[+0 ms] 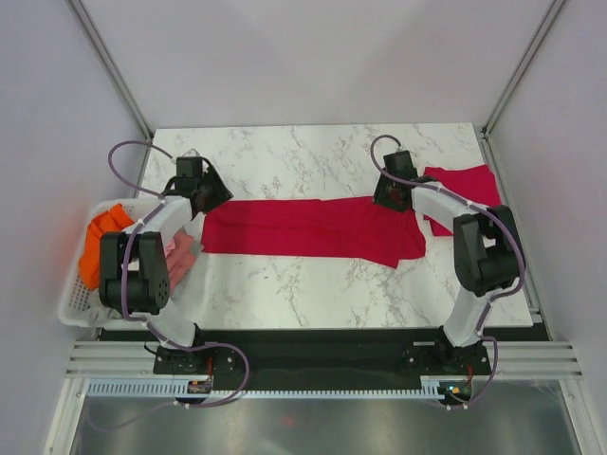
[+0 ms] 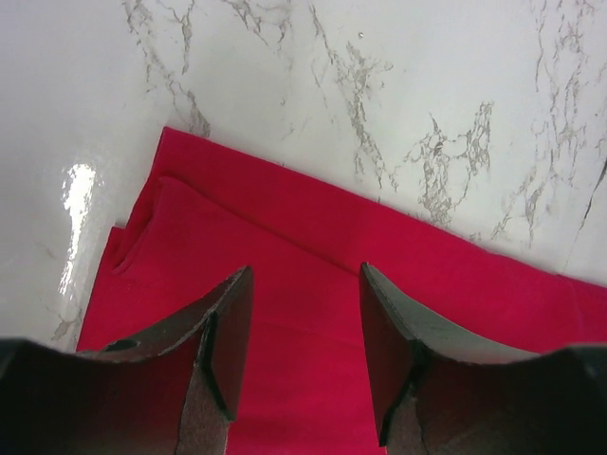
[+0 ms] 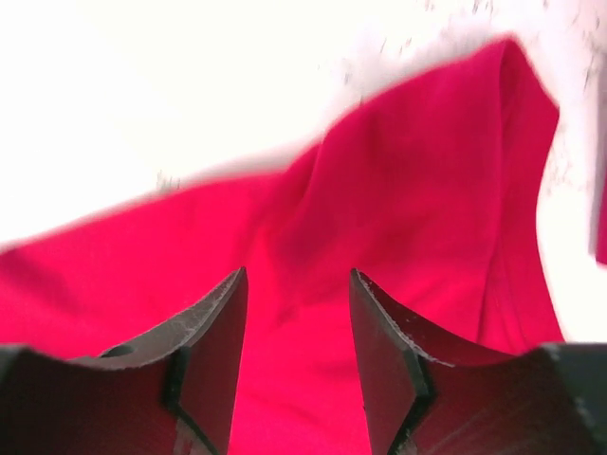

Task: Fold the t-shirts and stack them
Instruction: Fold the tshirt

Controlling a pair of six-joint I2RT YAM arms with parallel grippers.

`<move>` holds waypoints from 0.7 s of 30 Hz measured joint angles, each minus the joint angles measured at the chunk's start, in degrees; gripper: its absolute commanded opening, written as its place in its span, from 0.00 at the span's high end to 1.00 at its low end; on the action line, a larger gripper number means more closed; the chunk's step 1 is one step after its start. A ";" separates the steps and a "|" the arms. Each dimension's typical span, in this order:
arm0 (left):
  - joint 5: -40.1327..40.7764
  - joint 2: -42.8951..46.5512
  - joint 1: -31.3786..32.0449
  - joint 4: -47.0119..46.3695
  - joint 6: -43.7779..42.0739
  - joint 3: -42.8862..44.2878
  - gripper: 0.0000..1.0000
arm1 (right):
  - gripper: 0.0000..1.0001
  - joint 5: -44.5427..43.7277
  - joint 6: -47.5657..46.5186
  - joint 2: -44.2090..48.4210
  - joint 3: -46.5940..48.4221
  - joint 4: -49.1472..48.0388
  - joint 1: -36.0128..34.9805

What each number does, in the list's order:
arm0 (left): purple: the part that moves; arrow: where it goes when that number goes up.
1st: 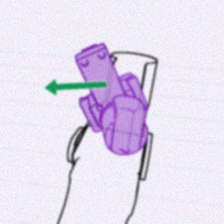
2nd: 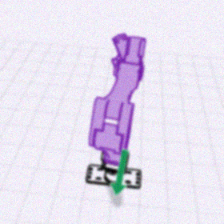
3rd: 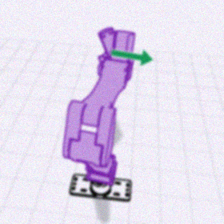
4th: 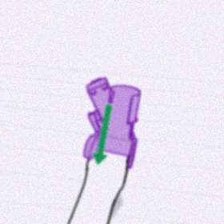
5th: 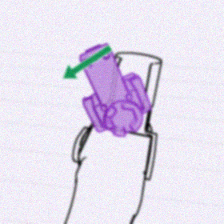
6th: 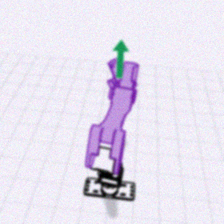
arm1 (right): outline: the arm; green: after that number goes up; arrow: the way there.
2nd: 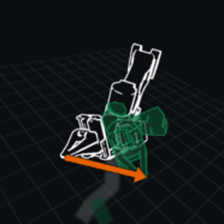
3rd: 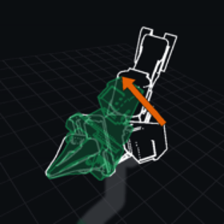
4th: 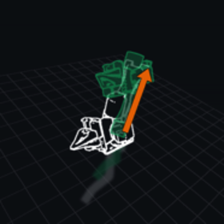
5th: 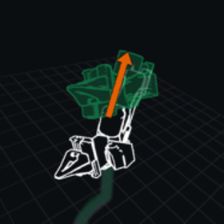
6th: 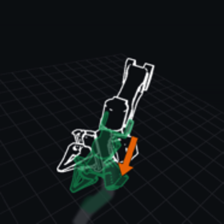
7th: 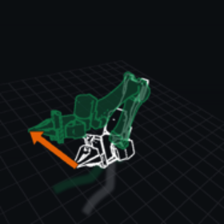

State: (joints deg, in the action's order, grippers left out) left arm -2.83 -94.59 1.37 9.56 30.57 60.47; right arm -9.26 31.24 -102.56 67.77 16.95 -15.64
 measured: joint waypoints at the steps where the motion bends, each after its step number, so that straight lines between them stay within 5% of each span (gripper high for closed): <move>1: 0.31 0.00 0.09 0.26 -0.02 0.07 0.44 | 0.46 -0.79 0.42 -1.70 1.79 0.76 0.07; 14: 5.79 -6.47 5.09 7.08 -2.54 9.51 0.45 | 0.58 -0.74 6.88 -21.55 24.11 6.23 5.11; 18: 5.77 -10.91 5.57 9.70 -3.34 12.52 0.45 | 0.66 1.46 8.68 -31.47 39.30 7.34 5.09; 21: 5.84 -14.19 6.25 12.72 -4.09 15.30 0.45 | 0.62 6.05 9.79 -42.80 56.76 7.10 5.11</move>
State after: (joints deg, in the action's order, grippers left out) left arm 3.01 -108.77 7.62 22.28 26.48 75.77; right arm -3.20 41.04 -145.36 124.53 24.05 -10.52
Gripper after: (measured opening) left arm 0.551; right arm 0.344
